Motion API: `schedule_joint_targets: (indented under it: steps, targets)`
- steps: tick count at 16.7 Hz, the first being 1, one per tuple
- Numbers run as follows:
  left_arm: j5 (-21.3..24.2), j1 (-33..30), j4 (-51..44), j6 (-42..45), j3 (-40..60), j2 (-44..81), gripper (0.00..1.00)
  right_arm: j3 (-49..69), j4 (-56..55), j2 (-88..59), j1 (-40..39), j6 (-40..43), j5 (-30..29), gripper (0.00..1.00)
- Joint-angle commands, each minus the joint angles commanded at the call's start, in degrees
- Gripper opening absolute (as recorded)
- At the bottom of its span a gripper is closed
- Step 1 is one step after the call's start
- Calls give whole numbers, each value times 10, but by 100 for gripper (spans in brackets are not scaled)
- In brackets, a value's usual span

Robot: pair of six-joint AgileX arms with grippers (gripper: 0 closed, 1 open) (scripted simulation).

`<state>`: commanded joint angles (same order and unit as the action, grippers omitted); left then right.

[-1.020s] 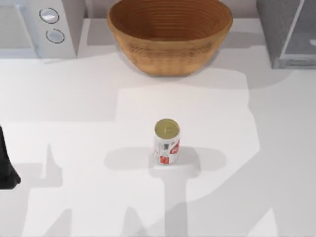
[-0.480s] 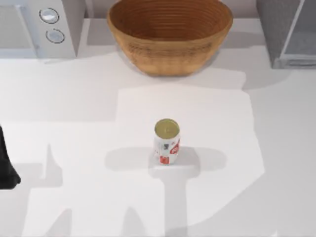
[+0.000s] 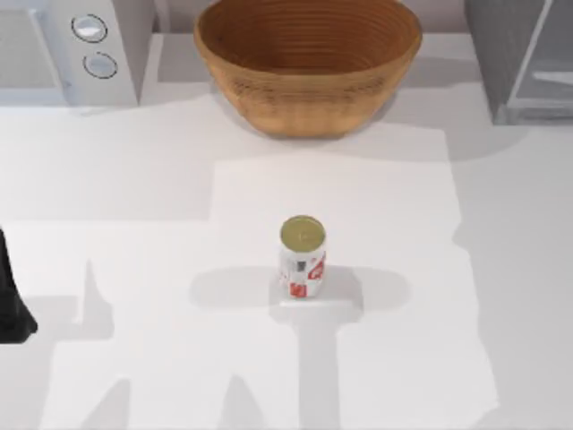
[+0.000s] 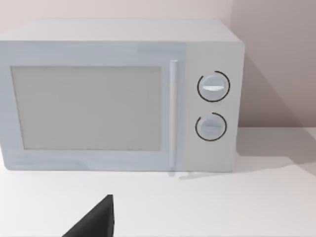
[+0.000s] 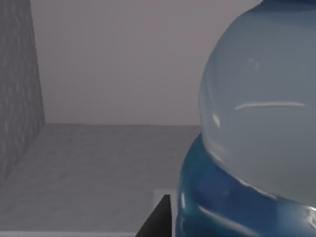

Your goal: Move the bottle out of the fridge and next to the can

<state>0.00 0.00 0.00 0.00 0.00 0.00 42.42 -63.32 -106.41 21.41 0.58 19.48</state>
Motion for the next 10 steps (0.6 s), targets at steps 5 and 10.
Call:
schedule_joint_targets:
  steps: [5, 10]
  targets:
    - [0, 0, 0, 0, 0, 0, 100, -2, -1, 0, -3, -1, 0, 0]
    - [0, 0, 0, 0, 0, 0, 100, -19, -47, -14, -94, -24, -78, 0]
